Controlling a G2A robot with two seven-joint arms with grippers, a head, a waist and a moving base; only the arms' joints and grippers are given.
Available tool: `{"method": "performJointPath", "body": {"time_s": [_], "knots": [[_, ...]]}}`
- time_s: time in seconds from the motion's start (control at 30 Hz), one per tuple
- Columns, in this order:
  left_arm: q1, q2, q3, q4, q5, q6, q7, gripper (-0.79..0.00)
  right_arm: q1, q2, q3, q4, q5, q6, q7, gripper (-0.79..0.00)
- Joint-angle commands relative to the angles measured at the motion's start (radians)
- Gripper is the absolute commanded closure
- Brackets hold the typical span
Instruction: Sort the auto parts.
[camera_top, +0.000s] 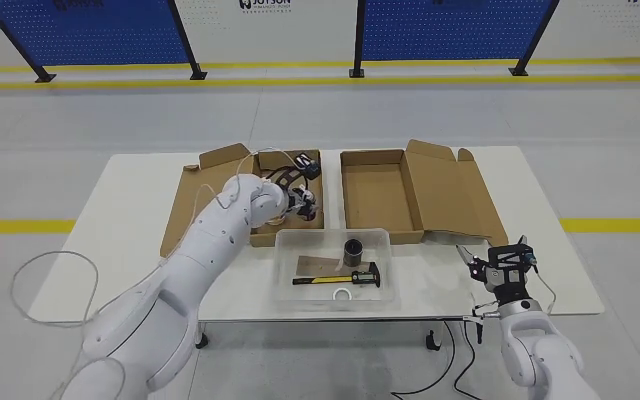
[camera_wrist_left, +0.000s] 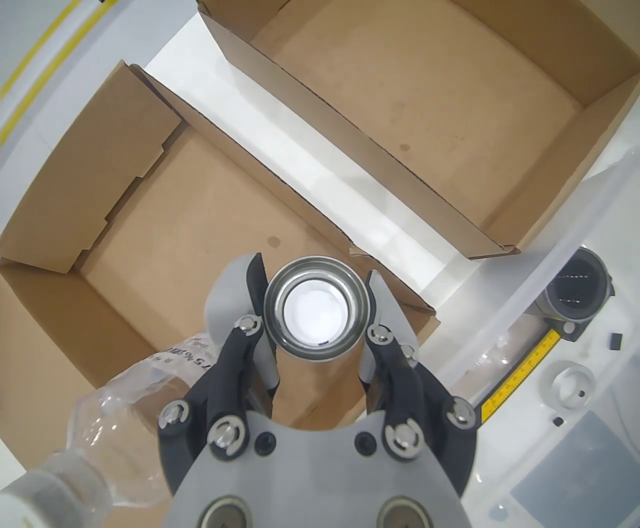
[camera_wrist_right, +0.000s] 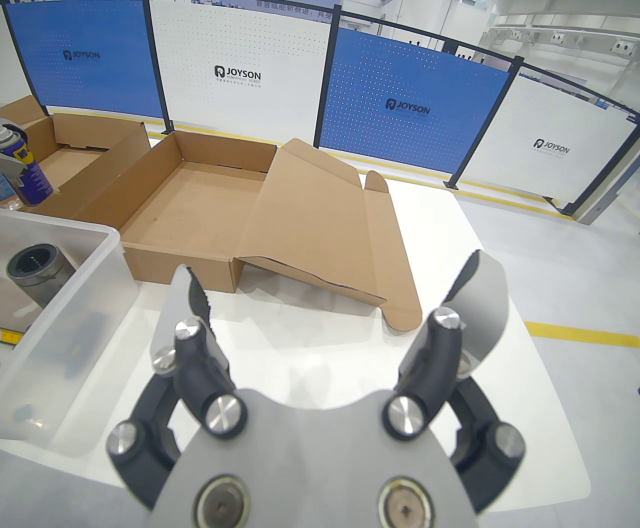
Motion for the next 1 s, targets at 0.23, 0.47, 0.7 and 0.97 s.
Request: {"method": "performJointPath", "body": {"time_s": [0.23,0.47,0.7,0.97], "knots": [[-0.017,-0.039,0.014,0.085,-0.004,-0.014,0.027,0.0,0.0,0.0,0.0,0.0,0.0,0.0,0.0,-0.785],[-0.03,-0.06,0.01,0.137,-0.014,-0.024,0.042,-0.302,0.0,0.0,0.0,0.0,0.0,0.0,0.0,-0.785],[-0.038,-0.072,0.006,0.175,-0.013,-0.036,0.054,-0.342,0.0,0.0,0.0,0.0,0.0,0.0,0.0,-0.785],[-0.048,-0.083,0.004,0.191,0.003,-0.042,0.064,-0.382,0.0,0.0,0.0,0.0,0.0,0.0,0.0,-0.785]]}}
